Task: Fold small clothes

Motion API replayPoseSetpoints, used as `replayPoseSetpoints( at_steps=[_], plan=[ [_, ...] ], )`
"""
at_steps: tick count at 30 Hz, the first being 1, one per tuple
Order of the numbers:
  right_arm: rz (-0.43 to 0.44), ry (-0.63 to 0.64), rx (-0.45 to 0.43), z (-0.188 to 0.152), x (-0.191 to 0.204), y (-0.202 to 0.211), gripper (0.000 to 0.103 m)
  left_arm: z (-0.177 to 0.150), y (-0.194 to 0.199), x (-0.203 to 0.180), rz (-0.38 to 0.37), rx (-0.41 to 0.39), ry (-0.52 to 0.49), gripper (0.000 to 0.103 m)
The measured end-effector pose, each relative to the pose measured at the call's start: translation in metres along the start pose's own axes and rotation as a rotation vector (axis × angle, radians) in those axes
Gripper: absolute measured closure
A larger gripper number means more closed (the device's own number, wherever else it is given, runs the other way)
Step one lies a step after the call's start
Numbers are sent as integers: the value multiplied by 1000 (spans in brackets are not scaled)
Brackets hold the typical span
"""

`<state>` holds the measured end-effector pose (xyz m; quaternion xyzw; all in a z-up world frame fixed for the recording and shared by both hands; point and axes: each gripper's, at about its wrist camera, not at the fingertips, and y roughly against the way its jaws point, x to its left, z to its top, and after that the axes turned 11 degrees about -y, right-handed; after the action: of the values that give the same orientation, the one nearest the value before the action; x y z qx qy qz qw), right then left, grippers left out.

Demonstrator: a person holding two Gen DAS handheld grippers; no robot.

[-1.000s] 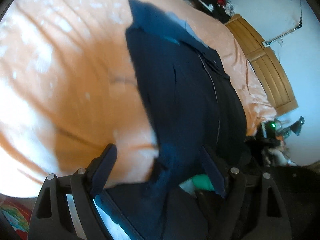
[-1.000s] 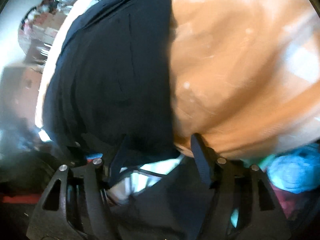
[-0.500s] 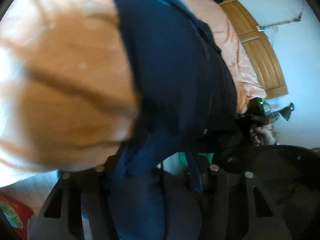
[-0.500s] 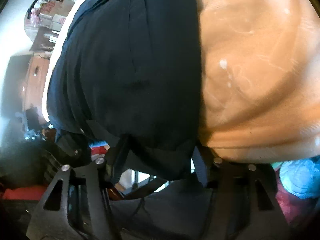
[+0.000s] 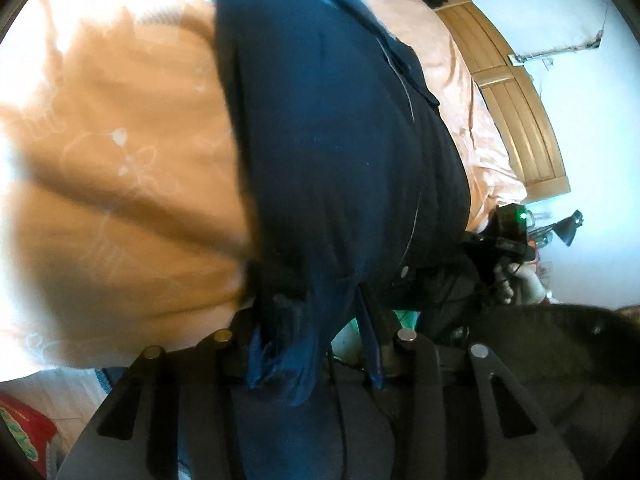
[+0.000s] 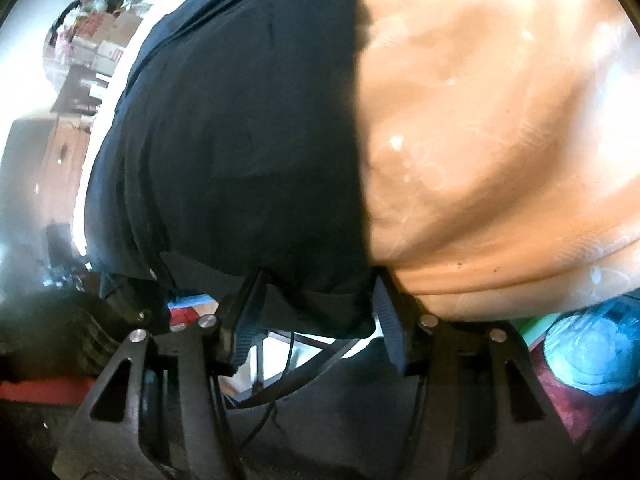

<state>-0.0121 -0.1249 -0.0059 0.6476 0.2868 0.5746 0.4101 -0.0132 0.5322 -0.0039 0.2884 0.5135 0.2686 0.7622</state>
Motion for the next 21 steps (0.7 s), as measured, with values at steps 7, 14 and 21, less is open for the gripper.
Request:
replayPoseSetpoints(
  at_steps=[7, 14, 21],
  plan=[
    [-14, 16, -15, -2, 1, -4, 60, -9, 3, -2, 25, -36, 7, 91],
    [-2, 6, -27, -4, -1, -3, 62, -10, -1, -12, 105, -45, -16, 96],
    [-56, 41, -72, -18, 5, 3, 68, -8, -11, -12, 169, -75, -14, 94]
  ],
)
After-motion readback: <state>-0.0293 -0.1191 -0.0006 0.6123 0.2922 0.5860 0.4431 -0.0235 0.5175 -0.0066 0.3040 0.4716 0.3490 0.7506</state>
